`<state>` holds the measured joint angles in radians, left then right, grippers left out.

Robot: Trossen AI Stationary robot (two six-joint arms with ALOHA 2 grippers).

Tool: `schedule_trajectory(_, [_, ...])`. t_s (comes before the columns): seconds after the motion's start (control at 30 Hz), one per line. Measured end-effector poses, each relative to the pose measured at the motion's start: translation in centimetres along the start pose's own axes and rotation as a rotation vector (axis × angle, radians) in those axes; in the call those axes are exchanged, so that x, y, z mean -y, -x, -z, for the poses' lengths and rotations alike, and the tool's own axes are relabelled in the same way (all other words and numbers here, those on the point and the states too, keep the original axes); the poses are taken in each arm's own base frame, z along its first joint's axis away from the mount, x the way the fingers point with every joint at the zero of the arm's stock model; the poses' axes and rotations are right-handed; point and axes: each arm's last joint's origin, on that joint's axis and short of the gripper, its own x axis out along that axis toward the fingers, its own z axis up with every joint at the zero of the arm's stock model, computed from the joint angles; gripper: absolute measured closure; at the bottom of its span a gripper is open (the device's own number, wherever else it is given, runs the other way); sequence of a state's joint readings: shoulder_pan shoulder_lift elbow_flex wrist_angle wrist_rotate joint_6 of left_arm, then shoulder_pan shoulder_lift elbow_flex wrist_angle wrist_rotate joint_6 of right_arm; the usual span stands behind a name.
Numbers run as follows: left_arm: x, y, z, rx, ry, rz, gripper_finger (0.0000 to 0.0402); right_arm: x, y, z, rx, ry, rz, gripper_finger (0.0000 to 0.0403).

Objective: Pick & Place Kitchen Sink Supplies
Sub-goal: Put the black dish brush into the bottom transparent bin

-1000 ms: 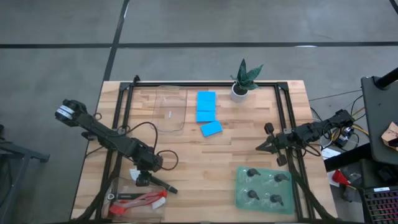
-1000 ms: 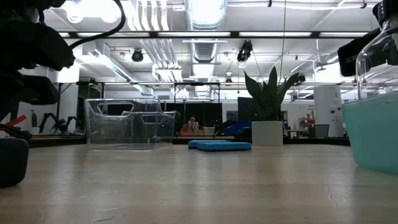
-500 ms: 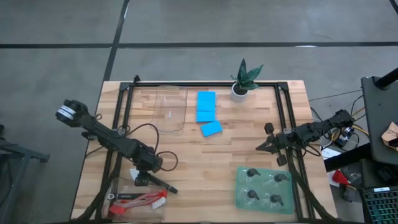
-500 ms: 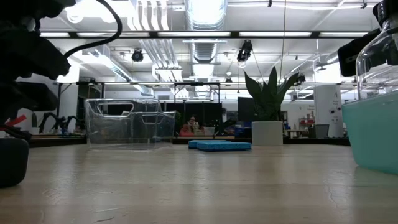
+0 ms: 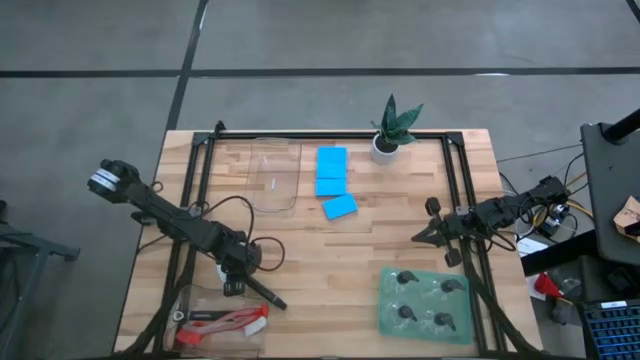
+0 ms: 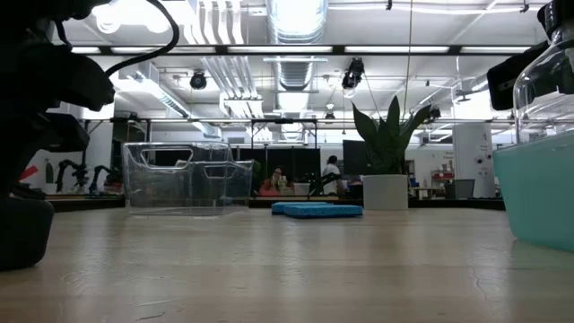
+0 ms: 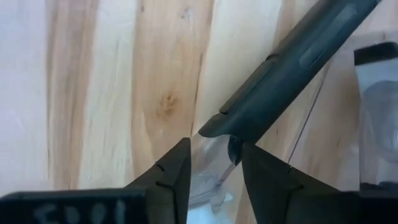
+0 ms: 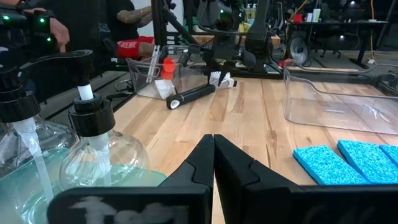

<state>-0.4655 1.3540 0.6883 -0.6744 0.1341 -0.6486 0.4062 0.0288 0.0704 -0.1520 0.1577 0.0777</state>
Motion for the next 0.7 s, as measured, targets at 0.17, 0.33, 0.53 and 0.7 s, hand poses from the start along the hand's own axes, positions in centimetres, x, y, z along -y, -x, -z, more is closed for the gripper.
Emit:
schedule_trajectory(0.17, [-0.3,0.0,0.0,0.001,0.079,-0.032,0.0308,0.0,0.0,0.0,0.000,0.000,0.000,0.0394])
schedule_trajectory(0.33, [-0.3,0.3,0.1,0.002,0.141,-0.018,0.0330,0.0,0.0,0.0,0.000,0.000,0.000,0.0394])
schedule_trajectory(0.53, [-0.6,1.4,0.4,0.057,0.221,-0.028,0.0356,0.0,0.0,0.0,0.000,0.000,0.000,0.0394])
schedule_trajectory(0.7, [-0.3,3.0,0.6,0.111,0.136,0.039,0.0367,0.0,0.0,0.0,0.000,0.000,0.000,0.0394])
